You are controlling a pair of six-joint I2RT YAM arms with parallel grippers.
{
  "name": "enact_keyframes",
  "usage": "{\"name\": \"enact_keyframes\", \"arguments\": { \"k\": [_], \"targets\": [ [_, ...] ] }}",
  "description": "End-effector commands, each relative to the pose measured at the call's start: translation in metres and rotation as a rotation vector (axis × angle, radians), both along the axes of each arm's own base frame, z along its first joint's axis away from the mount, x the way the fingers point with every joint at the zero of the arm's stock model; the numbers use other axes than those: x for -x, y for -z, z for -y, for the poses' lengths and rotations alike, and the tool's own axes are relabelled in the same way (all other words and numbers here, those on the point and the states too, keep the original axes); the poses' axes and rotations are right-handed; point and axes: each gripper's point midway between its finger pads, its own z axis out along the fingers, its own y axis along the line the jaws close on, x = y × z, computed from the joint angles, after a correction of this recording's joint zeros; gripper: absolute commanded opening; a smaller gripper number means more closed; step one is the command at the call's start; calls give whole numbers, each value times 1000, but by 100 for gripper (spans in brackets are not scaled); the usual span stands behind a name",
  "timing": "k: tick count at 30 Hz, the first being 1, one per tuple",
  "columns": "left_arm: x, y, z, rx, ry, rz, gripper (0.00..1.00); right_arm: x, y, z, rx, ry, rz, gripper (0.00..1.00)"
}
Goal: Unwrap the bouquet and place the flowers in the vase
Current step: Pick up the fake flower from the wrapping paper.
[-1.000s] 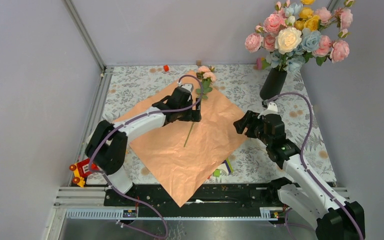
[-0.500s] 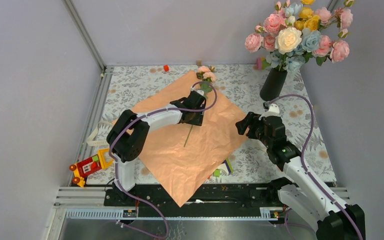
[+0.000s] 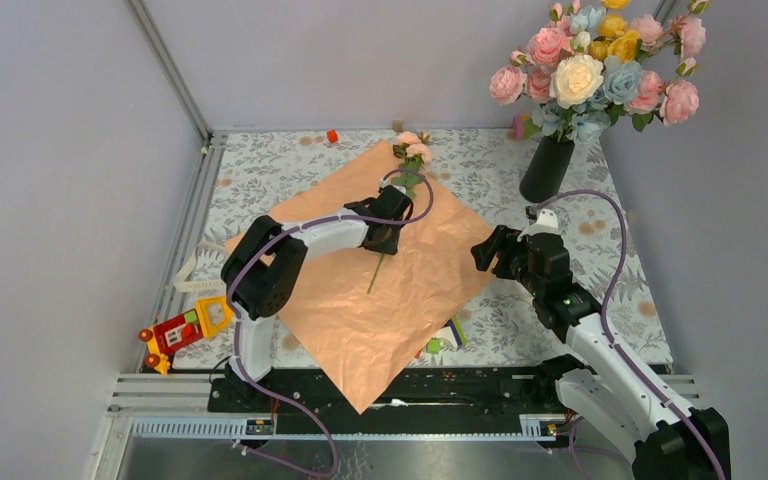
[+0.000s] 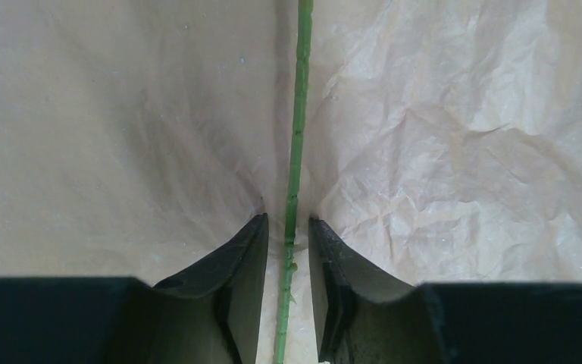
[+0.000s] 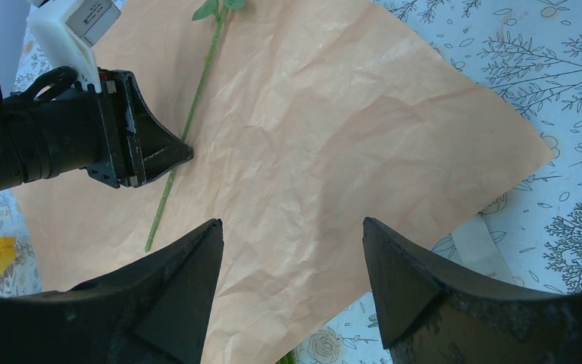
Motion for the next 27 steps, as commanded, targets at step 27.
{"name": "enact_keyframes", "arguments": {
  "k": [27],
  "targets": [
    [-4,-130,6,403,-34,352,0,-10,-36,-12,-61,-31,103,77]
  ]
}}
